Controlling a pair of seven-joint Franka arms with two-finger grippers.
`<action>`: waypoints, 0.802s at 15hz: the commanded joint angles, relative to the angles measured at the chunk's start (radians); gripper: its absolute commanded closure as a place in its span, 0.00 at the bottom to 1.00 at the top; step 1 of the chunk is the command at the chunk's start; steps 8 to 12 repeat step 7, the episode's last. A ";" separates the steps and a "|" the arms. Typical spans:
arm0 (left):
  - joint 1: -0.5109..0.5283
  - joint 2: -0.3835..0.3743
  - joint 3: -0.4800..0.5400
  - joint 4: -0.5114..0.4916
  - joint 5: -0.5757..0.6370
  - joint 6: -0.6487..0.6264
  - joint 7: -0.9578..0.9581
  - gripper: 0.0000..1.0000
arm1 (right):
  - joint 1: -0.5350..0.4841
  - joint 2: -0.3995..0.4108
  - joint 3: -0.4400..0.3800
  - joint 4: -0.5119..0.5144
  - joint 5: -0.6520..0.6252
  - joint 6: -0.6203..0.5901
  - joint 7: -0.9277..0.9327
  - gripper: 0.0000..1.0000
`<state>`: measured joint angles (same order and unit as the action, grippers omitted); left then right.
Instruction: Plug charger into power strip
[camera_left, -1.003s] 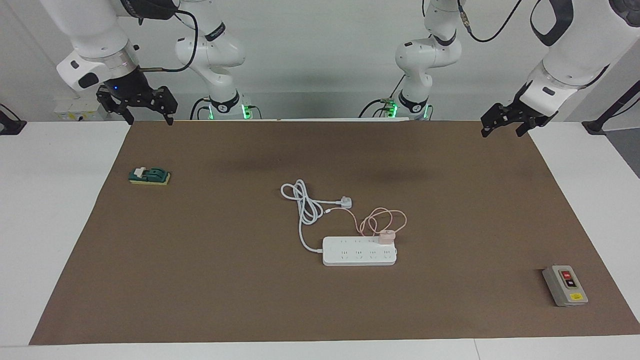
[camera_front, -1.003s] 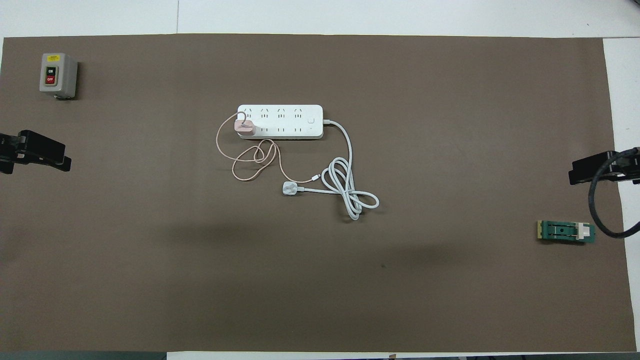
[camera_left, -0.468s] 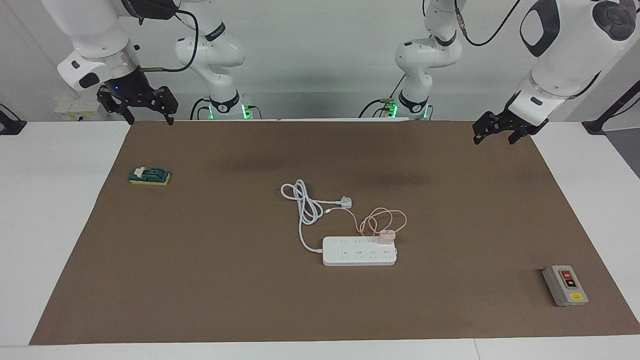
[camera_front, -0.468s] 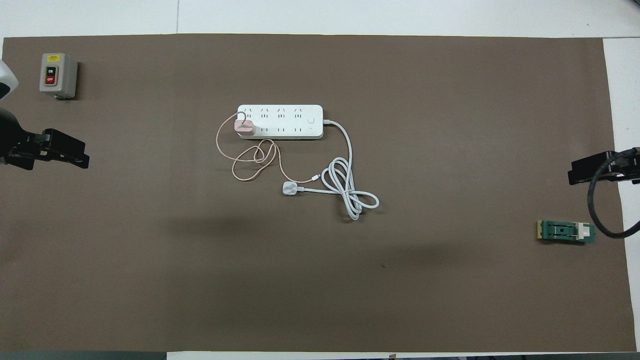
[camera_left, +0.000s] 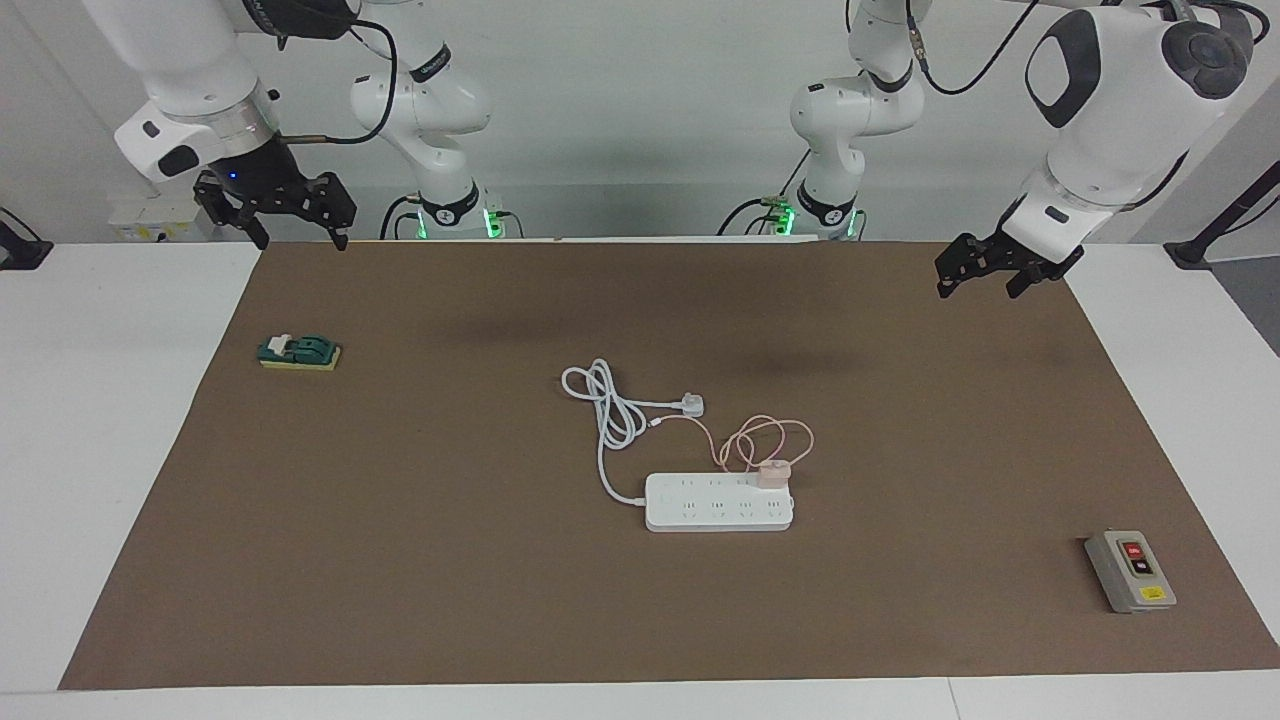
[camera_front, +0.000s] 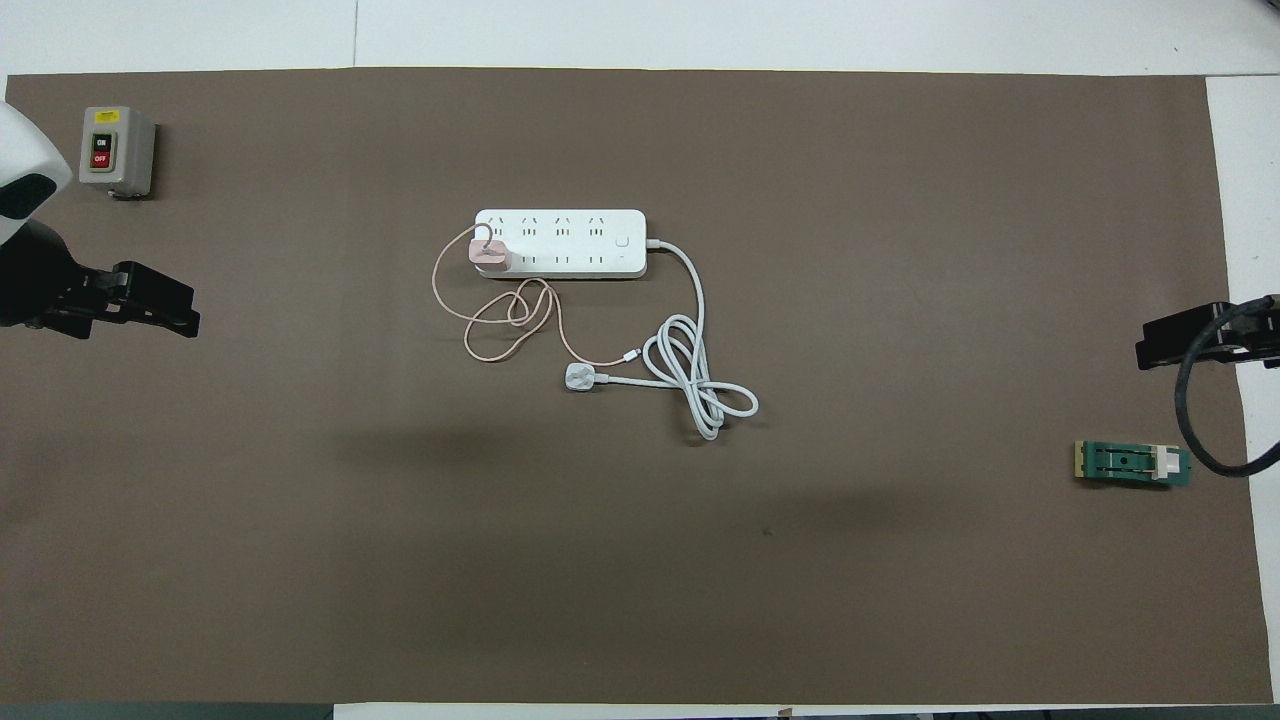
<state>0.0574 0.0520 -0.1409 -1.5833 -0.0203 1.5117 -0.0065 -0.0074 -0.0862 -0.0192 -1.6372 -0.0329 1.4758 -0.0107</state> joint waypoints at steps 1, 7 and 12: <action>-0.022 -0.024 0.017 -0.033 0.014 0.024 -0.012 0.00 | -0.006 -0.020 0.004 -0.015 0.016 -0.002 -0.028 0.00; -0.022 -0.024 0.021 -0.034 0.014 0.022 -0.012 0.00 | -0.006 -0.029 0.004 -0.064 0.016 0.044 -0.026 0.00; -0.022 -0.024 0.021 -0.034 0.014 0.022 -0.012 0.00 | -0.006 -0.029 0.004 -0.064 0.016 0.044 -0.026 0.00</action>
